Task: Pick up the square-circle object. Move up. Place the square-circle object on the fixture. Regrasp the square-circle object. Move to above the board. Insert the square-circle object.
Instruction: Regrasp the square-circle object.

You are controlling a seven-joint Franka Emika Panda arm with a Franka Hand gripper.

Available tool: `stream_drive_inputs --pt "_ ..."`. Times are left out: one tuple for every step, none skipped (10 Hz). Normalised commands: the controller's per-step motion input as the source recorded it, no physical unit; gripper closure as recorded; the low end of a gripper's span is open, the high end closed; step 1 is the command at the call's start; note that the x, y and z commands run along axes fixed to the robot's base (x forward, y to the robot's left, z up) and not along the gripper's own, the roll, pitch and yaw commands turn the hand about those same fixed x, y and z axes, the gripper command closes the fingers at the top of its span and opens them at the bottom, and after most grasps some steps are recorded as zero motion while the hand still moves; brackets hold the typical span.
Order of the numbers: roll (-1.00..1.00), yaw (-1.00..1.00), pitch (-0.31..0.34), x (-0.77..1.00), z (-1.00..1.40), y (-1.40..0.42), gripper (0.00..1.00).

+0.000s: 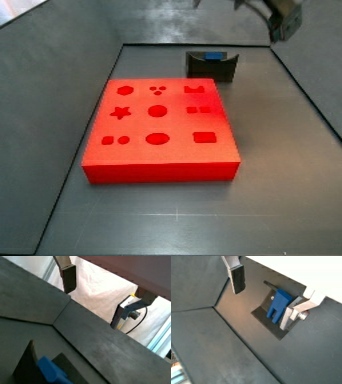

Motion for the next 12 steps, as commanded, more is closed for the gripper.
stream_drive_inputs --pt "0.07 0.07 -0.153 0.06 -1.00 0.06 0.00" --pt "0.08 0.03 -0.153 0.06 -1.00 0.06 0.00" --pt "0.07 0.00 -0.146 0.07 -1.00 0.06 0.00" --pt "0.07 -0.03 -0.128 0.07 -1.00 0.05 0.00" --pt "0.07 -0.05 -0.114 0.08 -1.00 0.05 0.00" --pt "0.07 -0.06 -0.089 0.08 -1.00 0.04 0.00" --pt "0.07 -0.06 -0.059 0.08 -0.90 0.03 0.00" --pt "0.07 -0.06 -0.035 0.08 -0.75 0.02 0.00" --pt "0.06 -0.05 -0.012 0.08 -0.60 0.01 0.00" --pt "0.07 -0.03 0.008 0.08 -0.46 0.01 0.00" --pt "0.07 -0.02 0.017 0.08 -0.32 0.01 0.00" --pt "0.06 0.00 0.030 0.03 -0.19 0.00 0.00"
